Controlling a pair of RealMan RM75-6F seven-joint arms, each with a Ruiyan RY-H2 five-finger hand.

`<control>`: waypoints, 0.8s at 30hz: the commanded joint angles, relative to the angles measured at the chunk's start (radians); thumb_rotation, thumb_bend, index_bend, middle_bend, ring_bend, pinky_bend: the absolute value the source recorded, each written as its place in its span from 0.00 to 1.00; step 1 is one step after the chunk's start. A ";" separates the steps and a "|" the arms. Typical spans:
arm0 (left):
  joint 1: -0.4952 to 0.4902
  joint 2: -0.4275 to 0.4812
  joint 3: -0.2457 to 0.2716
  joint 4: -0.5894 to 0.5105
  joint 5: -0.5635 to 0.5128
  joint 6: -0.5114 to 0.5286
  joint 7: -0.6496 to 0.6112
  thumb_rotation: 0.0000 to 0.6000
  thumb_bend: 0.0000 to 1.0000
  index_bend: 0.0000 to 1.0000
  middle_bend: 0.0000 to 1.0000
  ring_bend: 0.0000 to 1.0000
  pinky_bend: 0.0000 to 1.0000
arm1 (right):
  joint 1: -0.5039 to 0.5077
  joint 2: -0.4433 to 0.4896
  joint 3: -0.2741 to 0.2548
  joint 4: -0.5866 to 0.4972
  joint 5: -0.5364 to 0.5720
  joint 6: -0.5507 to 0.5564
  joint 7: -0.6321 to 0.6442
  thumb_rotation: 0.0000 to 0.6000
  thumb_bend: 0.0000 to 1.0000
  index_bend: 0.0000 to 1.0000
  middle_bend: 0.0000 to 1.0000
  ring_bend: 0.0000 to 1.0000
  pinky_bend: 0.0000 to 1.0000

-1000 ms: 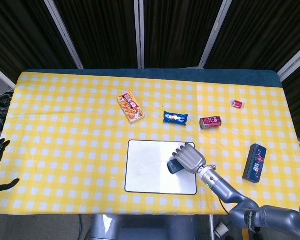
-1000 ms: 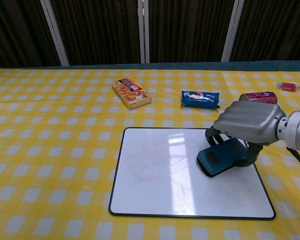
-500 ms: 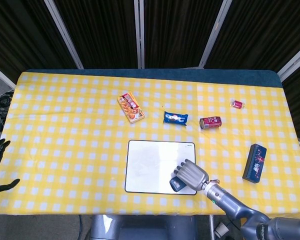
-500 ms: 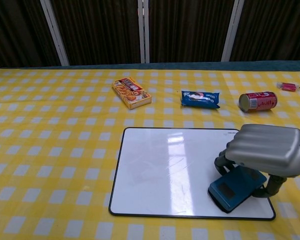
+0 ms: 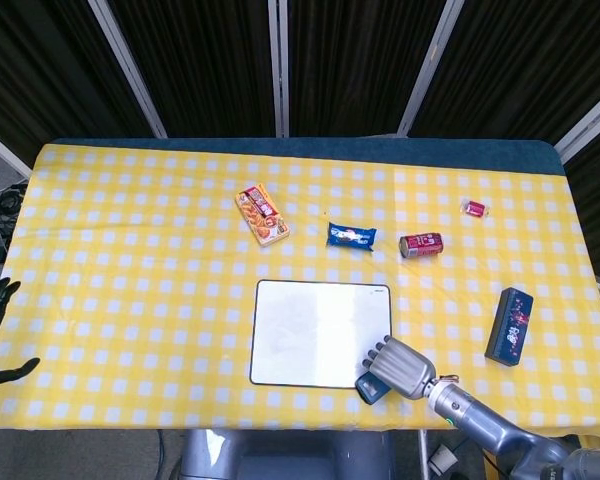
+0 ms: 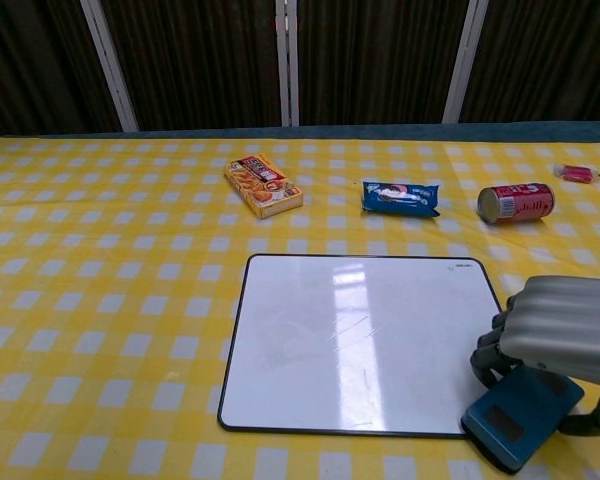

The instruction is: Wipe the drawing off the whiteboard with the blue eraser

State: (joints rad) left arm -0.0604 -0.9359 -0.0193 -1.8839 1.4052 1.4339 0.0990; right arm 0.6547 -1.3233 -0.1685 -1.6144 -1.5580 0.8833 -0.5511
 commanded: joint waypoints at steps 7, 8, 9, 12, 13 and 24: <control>-0.002 -0.002 0.000 -0.003 0.001 -0.003 0.008 1.00 0.00 0.00 0.00 0.00 0.00 | 0.028 -0.108 0.119 0.109 0.098 -0.023 -0.031 1.00 0.57 0.54 0.55 0.46 0.48; -0.002 -0.002 0.001 -0.002 0.000 -0.003 0.007 1.00 0.00 0.00 0.00 0.00 0.00 | 0.032 -0.119 0.130 0.123 0.111 -0.026 -0.032 1.00 0.57 0.54 0.55 0.46 0.48; -0.003 -0.002 0.001 0.000 -0.001 -0.004 0.007 1.00 0.00 0.00 0.00 0.00 0.00 | 0.036 -0.133 0.146 0.144 0.128 -0.028 -0.035 1.00 0.57 0.54 0.55 0.46 0.48; -0.003 -0.002 0.000 0.004 -0.006 -0.008 0.002 1.00 0.00 0.00 0.00 0.00 0.00 | 0.046 -0.161 0.178 0.183 0.163 -0.031 -0.041 1.00 0.57 0.54 0.55 0.46 0.48; -0.004 -0.002 -0.001 0.005 -0.007 -0.009 0.000 1.00 0.00 0.00 0.00 0.00 0.00 | 0.049 -0.166 0.186 0.192 0.173 -0.030 -0.042 1.00 0.57 0.54 0.55 0.46 0.48; 0.001 0.005 -0.001 0.009 -0.006 -0.002 -0.016 1.00 0.00 0.00 0.00 0.00 0.00 | 0.057 -0.164 0.198 0.210 0.212 -0.037 -0.057 1.00 0.57 0.54 0.55 0.46 0.48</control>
State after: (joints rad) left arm -0.0594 -0.9314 -0.0203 -1.8751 1.3991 1.4319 0.0828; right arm 0.7130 -1.4929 0.0348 -1.3998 -1.3435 0.8476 -0.6053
